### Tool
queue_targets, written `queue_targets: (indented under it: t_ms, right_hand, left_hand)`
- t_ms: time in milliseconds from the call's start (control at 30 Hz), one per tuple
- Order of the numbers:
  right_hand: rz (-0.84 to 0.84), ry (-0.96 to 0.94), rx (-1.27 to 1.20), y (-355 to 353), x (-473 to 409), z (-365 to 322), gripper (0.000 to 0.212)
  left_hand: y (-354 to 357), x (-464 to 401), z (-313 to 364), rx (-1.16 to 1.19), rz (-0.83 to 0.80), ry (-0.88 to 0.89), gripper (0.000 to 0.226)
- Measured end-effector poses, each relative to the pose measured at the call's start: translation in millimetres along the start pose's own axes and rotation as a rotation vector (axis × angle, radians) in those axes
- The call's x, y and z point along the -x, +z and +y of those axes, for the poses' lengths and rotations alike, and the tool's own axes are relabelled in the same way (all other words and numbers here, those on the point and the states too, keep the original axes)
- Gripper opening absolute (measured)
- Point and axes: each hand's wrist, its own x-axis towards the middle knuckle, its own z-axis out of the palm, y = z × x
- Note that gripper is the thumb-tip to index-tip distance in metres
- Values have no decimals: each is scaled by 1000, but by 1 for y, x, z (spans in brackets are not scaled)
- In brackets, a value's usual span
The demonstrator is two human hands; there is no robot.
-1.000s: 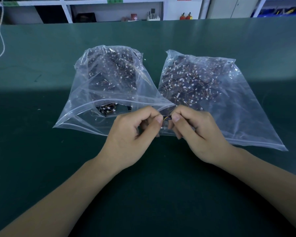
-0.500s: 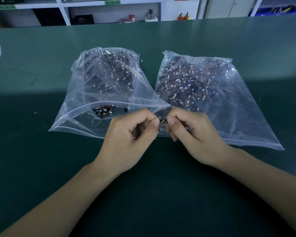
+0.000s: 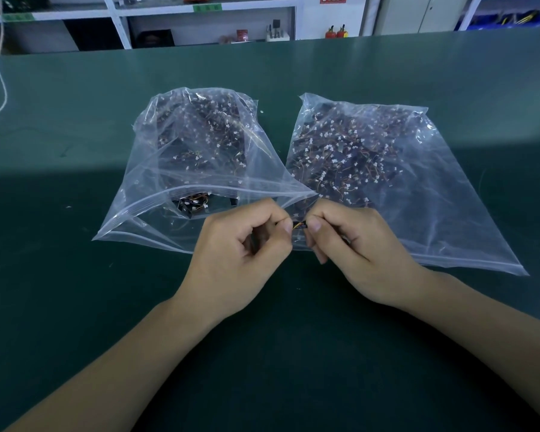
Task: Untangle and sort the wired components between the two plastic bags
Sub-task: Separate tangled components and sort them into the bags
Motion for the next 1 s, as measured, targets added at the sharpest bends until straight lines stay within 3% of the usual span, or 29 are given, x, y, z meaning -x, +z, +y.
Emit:
queue_targets:
  t_ms: [200,333,433,533,800,1000]
  right_hand:
    - [15,-28,41,-4,0,0,32]
    - [-34,-134,263,-16,-1,1,14]
    - [-94,-110,453,-23,-3,6,32]
    - [-125,-102,527,-28,-6,9,33]
    - [34,-82,461,-25,-4,9,25]
    - [90,-51,397,-24,-4,7,21]
  left_hand:
    - [1,2,0,-41,15,30,18]
    - [0,0,-2,-96,96,56,12]
    - [-5,-3,-5,-139,158,75,9]
    - [-7,-5,-7,-160,173,93,8]
    - [-8,-3,-12,-276,22,218,8]
    - [-1,-9,-12,-532,55,285,7]
